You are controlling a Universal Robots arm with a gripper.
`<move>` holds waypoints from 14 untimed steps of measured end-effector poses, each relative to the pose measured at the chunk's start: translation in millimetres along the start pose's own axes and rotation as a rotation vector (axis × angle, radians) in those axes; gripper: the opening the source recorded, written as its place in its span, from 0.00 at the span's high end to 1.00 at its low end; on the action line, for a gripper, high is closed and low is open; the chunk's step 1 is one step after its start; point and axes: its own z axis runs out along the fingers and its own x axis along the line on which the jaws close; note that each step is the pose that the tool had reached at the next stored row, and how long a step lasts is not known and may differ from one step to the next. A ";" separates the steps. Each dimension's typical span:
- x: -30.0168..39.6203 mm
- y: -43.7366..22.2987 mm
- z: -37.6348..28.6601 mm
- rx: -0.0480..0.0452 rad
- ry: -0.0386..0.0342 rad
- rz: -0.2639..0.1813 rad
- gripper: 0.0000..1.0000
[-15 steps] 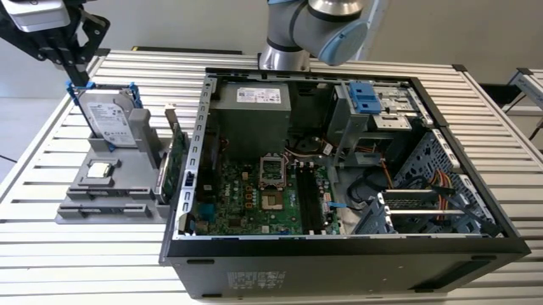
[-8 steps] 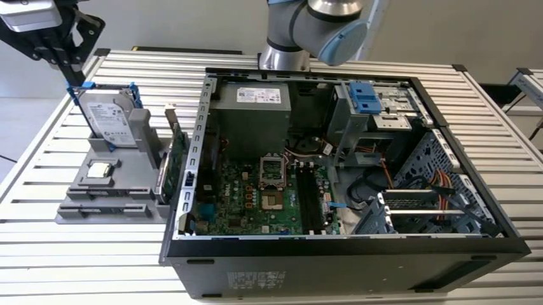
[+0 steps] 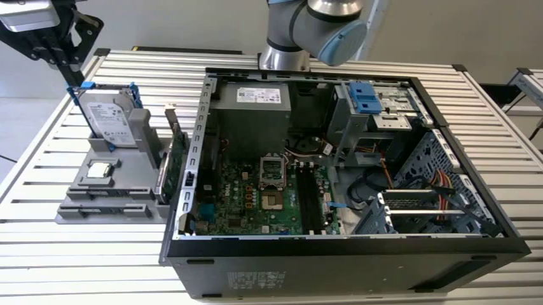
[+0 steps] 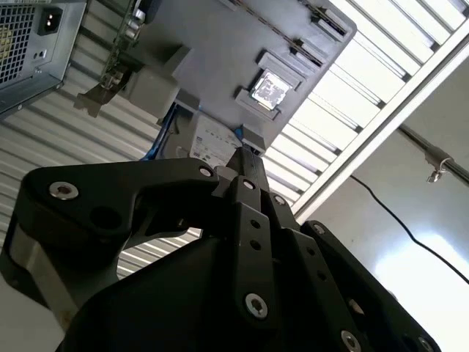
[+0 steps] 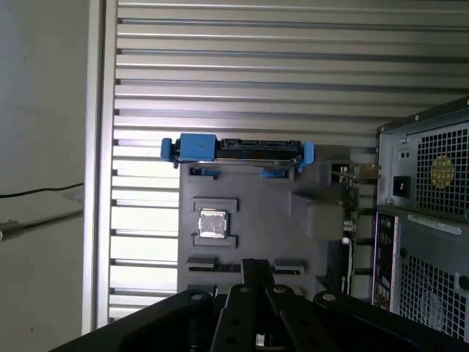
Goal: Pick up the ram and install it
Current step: 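Reach for the ram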
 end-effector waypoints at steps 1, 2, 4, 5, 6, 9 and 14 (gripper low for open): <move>0.1 -0.2 0.1 -0.0001 0.0002 0.000 1.00; 0.1 -0.7 0.1 -0.0001 0.0005 0.000 1.00; 0.1 -2.4 0.0 0.0000 0.0010 0.000 1.00; 0.1 -3.5 0.0 0.0000 0.0011 0.000 1.00; 0.1 -4.8 -0.1 -0.0001 0.0012 0.000 1.00; 0.1 -8.1 -0.3 -0.0001 0.0015 0.000 1.00; 0.3 -13.3 -0.5 -0.0001 0.0018 0.001 1.00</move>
